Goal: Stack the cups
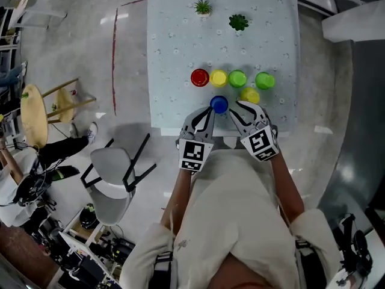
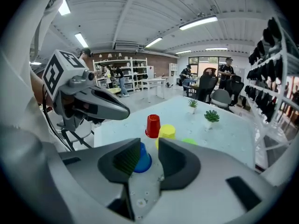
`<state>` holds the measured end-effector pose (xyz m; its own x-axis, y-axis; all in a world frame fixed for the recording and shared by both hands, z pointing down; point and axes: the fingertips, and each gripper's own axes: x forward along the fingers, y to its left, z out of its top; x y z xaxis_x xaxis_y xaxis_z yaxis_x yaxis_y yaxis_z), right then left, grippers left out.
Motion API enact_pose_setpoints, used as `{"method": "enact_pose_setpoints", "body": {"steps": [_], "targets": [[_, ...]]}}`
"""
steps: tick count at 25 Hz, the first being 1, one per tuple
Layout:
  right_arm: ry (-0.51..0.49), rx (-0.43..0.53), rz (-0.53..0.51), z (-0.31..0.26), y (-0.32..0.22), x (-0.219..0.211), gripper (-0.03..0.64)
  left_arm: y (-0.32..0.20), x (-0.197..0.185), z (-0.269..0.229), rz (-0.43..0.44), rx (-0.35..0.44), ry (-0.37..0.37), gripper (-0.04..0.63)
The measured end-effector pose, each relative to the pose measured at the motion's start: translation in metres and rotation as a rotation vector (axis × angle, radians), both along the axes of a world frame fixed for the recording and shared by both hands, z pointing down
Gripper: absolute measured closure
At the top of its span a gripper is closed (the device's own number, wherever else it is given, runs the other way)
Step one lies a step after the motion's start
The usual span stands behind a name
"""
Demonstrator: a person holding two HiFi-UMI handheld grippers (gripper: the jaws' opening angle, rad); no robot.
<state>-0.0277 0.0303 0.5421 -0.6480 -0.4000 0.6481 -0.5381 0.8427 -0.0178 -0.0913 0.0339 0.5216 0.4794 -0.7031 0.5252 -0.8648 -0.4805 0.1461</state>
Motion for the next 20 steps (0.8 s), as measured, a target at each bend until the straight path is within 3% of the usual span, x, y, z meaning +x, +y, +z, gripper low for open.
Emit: {"method": "enact_pose_setpoints", "body": {"steps": [20], "targets": [[0.088, -0.056, -0.165, 0.048, 0.022, -0.030, 0.425, 0.018, -0.009, 0.042, 0.011, -0.075, -0.022, 0.580]]}}
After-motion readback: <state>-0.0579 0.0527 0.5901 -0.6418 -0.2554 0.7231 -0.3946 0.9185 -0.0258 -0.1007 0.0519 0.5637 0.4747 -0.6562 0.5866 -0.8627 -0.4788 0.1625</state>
